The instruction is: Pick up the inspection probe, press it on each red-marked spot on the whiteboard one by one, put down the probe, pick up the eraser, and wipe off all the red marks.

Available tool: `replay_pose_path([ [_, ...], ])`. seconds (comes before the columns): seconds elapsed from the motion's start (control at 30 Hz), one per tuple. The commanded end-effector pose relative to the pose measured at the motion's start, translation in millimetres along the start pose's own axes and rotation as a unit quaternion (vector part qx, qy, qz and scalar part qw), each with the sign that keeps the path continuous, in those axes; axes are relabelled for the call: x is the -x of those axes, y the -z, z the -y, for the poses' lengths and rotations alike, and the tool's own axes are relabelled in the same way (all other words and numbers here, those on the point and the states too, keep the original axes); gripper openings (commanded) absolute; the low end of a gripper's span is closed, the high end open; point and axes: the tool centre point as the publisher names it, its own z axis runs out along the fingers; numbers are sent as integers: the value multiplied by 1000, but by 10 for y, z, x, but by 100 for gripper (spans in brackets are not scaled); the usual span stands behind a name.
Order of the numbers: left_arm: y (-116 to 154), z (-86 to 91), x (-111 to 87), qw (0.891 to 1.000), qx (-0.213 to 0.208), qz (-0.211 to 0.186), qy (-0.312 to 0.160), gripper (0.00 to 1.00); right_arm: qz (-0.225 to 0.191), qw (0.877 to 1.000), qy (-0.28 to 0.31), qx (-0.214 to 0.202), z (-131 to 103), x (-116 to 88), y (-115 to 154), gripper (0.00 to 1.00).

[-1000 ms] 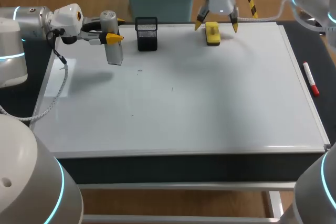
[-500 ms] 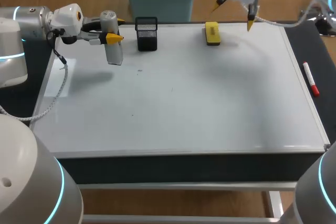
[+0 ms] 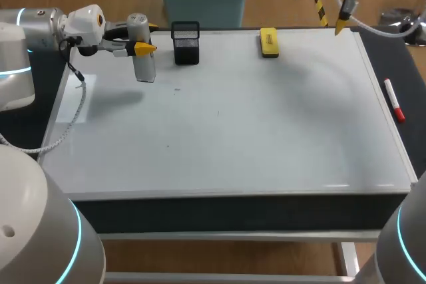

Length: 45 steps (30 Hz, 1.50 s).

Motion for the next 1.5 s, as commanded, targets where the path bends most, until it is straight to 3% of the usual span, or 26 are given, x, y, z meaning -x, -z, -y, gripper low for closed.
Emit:
replay_pose_path([
  [0.03, -2, 15, -3, 1000, 1, 1, 0, 0, 8, 1000, -7, -13, -70, -99, 226, 100],
  [0.37, -2, 15, -3, 1000, 1, 1, 0, 0, 52, 998, -27, -34, -128, -334, 506, 100],
  [0.97, 5, 23, 10, 1000, 4, 4, -1, 0, 52, 998, -27, -34, -128, -334, 506, 100],
  [1.2, -55, 237, 276, 1000, 14, 9, -24, 0, 52, 998, -27, -34, -128, -334, 506, 100],
  [1.5, -229, 577, 676, 999, -8, 35, -36, 0, 52, 998, -27, -34, -128, -334, 506, 100],
])
